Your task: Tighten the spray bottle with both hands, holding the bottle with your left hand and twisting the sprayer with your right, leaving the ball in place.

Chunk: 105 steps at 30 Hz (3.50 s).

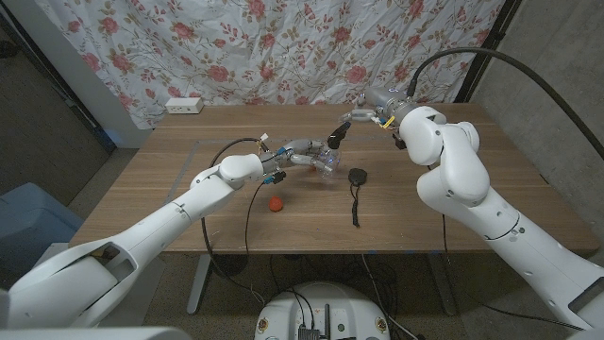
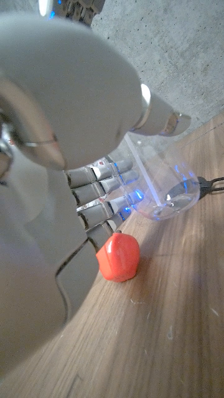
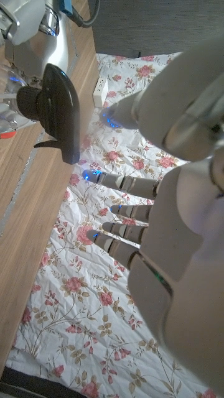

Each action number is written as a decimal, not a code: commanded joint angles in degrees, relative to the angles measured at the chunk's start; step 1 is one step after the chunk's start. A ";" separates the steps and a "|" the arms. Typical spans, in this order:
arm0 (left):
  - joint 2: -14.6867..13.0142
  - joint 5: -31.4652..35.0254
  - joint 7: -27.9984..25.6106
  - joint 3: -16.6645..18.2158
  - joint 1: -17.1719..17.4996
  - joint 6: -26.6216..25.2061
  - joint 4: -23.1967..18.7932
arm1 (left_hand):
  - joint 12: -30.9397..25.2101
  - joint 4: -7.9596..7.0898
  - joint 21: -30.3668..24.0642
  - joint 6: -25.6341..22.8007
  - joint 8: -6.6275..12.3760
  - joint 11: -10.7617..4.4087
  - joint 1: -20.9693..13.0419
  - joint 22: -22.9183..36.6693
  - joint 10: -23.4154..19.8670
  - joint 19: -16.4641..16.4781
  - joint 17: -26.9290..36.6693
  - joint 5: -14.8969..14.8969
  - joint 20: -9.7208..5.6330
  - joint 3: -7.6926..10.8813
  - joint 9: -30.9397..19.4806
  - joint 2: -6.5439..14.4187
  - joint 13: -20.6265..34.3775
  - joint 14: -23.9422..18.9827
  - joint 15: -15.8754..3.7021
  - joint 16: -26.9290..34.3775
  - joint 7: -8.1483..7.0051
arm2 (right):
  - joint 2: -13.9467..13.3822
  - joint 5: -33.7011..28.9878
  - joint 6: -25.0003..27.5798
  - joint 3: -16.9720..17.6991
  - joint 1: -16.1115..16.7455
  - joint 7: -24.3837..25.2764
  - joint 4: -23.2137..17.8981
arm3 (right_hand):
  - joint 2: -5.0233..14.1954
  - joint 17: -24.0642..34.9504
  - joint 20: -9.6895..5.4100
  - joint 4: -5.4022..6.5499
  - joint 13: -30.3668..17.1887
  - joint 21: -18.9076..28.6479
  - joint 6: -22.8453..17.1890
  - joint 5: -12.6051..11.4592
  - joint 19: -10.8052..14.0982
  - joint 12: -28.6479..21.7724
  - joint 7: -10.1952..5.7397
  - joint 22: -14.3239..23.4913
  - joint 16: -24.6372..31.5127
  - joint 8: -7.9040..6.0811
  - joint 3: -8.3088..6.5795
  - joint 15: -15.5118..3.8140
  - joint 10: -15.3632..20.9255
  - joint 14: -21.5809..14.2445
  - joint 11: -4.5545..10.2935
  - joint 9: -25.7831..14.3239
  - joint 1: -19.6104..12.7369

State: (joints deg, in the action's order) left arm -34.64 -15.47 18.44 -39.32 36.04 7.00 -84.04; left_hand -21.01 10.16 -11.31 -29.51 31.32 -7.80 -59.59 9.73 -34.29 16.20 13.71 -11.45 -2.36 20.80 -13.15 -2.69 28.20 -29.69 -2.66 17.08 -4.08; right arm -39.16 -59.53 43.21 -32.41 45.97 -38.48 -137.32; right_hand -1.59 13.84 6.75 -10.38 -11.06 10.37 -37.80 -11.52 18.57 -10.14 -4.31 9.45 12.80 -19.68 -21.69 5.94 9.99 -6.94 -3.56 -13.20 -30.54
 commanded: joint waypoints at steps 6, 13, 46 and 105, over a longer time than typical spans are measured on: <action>-0.22 -0.12 -1.38 0.65 1.05 0.64 -0.21 | -0.41 -0.23 0.10 -1.31 12.96 -1.93 4.33 0.15 -2.74 0.40 0.22 -0.22 -3.42 0.13 -0.15 7.25 0.08 -0.49 -7.64 0.52 -0.27 | -5.67 6.83 0.09 -0.40 -2.41 -1.19 -1.72 | -0.48 -0.14 0.30 -0.29 -0.26 -0.01 5.67 -1.16 -1.20 -0.03 -0.98 0.09 -0.77 1.84 -1.76 0.67 -3.76 2.04 0.09 -0.76 -5.13; -0.47 -0.08 -1.95 0.88 1.35 0.19 -0.60 | -0.41 -0.29 0.09 -1.26 13.02 -2.05 4.30 0.14 -2.89 0.43 0.22 -0.21 -3.42 0.05 -0.08 7.24 0.15 -0.51 -7.63 0.50 -0.22 | -7.70 8.29 -0.62 -1.22 -3.38 -0.43 -1.75 | -1.90 -0.14 0.69 0.00 -0.28 -0.01 10.79 -0.87 -1.95 0.09 -2.70 0.09 -1.05 3.30 -1.95 1.17 -7.24 3.66 0.37 -1.08 -7.64; -1.77 0.51 -3.65 1.12 3.00 -1.54 -4.08 | -0.25 -0.30 0.15 -1.22 13.41 -1.76 3.82 0.14 -3.15 0.39 0.22 -0.23 -3.44 -0.06 0.17 7.38 0.46 -0.64 -7.56 0.36 -0.05 | -10.75 11.86 -4.45 -5.79 -8.75 -3.51 -0.39 | -4.16 0.17 3.05 1.24 -0.29 -0.25 22.55 1.04 -6.76 -0.04 -4.55 0.15 -1.55 6.88 -1.00 4.07 -16.65 9.94 -0.99 -1.20 -8.08; -1.24 0.38 -1.36 0.47 1.82 -0.52 -2.64 | 0.27 -0.81 0.17 -0.87 14.00 -2.13 4.04 0.14 -2.87 0.35 0.20 -0.26 -3.28 -0.25 0.43 7.70 0.99 -0.50 -7.64 -0.27 -0.34 | -5.33 4.23 -7.09 -7.50 -8.29 -1.67 4.09 | -3.40 0.53 2.05 1.55 -0.15 0.88 0.22 1.37 -1.38 -3.05 -3.63 0.07 1.76 -5.78 -0.27 1.12 -7.05 4.53 1.75 -3.19 -8.47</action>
State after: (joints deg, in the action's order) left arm -35.85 -15.08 16.81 -38.85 37.95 6.37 -86.78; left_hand -20.55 9.99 -11.31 -29.90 31.32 -7.30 -59.59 9.73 -34.79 16.19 13.69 -11.45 -2.36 20.33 -12.62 -2.69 29.00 -29.79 -2.77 17.08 -3.69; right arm -46.08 -52.72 35.34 -39.64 36.61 -41.73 -133.76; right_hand -5.03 14.25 8.72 -8.91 -11.05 10.84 -36.27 -10.16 16.29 -12.81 -8.10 9.33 14.13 -24.78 -22.30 7.06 1.77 -1.77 -2.05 -16.25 -38.99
